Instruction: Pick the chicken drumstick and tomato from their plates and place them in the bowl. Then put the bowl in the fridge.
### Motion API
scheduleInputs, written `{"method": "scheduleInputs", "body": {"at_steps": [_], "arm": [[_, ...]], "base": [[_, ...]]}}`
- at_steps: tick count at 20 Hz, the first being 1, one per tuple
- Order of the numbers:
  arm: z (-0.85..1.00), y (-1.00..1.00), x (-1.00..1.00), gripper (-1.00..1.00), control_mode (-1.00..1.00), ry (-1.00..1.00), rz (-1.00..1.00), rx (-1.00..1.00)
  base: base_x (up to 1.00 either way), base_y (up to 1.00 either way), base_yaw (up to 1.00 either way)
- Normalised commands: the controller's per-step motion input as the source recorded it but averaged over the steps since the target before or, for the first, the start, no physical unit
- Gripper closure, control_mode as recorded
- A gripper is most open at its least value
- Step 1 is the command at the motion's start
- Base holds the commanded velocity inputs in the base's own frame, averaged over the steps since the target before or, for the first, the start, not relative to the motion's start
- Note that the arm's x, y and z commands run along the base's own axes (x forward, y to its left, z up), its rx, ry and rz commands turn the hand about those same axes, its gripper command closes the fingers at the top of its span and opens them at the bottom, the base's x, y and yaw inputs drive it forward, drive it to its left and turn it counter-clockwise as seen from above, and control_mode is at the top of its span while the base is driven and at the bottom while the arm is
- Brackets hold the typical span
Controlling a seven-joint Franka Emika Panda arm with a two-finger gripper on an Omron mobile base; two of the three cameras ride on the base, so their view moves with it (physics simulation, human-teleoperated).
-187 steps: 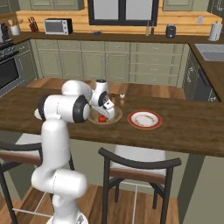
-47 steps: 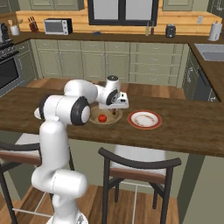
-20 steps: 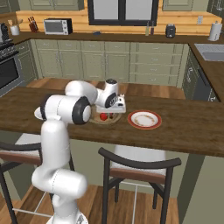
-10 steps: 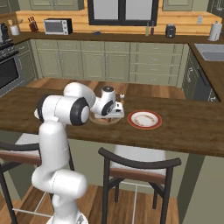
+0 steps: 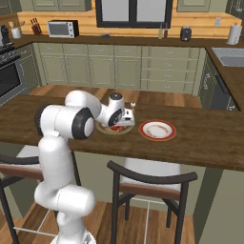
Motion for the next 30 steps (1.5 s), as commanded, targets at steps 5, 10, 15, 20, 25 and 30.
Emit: {"method": "scheduleInputs", "body": {"at_steps": [5,10,15,20,25,30], "arm": [[0.41,0.64,-0.41,-1.0,-1.0,-0.1,-0.01,-0.01],[0.13,0.8,-0.53,-1.0,-1.0,-0.03,0.0,-0.07],[0.13,0.3,-0.06,-1.0,-1.0,0.05,0.0,-0.17],[0.07,0.04,-0.03,-1.0,-1.0,0.18,0.0,-0.16],[-0.01,-0.01,0.25,-1.0,-1.0,0.09,0.03,-0.1],[-0.09,0.0,0.29,-1.0,-1.0,0.15,0.06,-0.07]], "base": [[0.0,0.0,0.0],[0.0,0.0,0.0],[0.0,0.0,0.0],[0.0,0.0,0.0],[0.0,0.0,0.0],[0.0,0.0,0.0]]}}
